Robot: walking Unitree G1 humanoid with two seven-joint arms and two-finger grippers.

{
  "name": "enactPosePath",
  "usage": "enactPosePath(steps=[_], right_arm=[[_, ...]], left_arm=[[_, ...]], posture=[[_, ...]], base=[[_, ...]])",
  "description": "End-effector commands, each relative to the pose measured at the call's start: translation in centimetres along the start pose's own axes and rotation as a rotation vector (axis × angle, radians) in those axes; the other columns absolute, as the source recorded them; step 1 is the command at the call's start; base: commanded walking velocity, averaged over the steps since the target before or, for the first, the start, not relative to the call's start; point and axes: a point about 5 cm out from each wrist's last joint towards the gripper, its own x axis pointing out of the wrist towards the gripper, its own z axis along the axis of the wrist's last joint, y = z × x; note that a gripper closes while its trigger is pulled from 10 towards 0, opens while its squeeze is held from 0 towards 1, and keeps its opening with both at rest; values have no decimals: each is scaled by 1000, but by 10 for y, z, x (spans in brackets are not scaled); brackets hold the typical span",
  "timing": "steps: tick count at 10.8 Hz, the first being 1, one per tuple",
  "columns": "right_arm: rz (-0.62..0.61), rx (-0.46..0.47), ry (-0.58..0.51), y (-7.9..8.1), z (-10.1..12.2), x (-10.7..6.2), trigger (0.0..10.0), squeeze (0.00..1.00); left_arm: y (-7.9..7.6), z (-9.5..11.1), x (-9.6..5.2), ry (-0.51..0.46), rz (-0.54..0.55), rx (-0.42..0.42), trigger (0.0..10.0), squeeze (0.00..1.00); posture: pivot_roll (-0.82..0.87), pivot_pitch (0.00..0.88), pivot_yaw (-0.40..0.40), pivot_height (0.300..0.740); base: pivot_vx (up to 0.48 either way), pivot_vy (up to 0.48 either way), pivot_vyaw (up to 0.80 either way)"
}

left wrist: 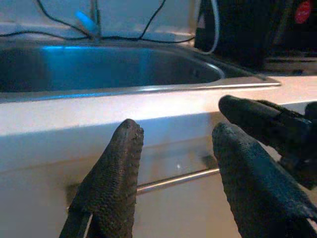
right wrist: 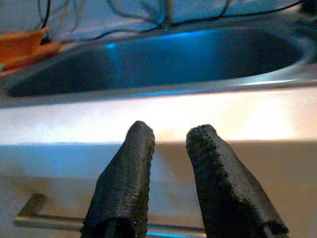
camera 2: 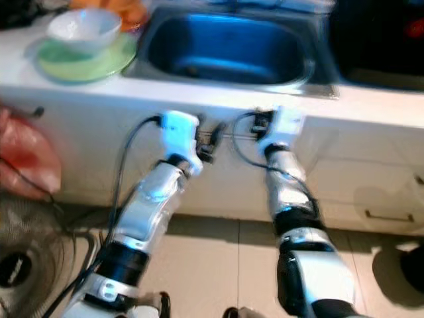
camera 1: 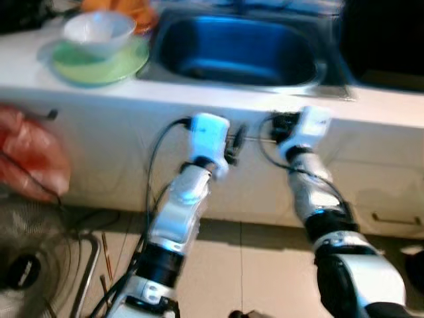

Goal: Kitchen organization

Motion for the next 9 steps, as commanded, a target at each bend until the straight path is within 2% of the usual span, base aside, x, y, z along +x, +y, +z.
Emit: enactPosePath(steps=[1,5,9], right_arm=[[24,-2,10,8,-2,1,10000,0],[-1,30,9,5,-1,1,10000,0],[-1,46,8,5,-1,1,10000,0]], left_arm=[[4,-3,-1,13,8,2,10000,0],[2,-3,-1,15,-8,7,10000,0],[1,-4,-1,15,-17,14,10000,0]], posture=[[89,132,-67,740],[88,130,-66,740],[89,128,-66,740]], base=[[296,0,644],[326,0,0],[337,-312,0]])
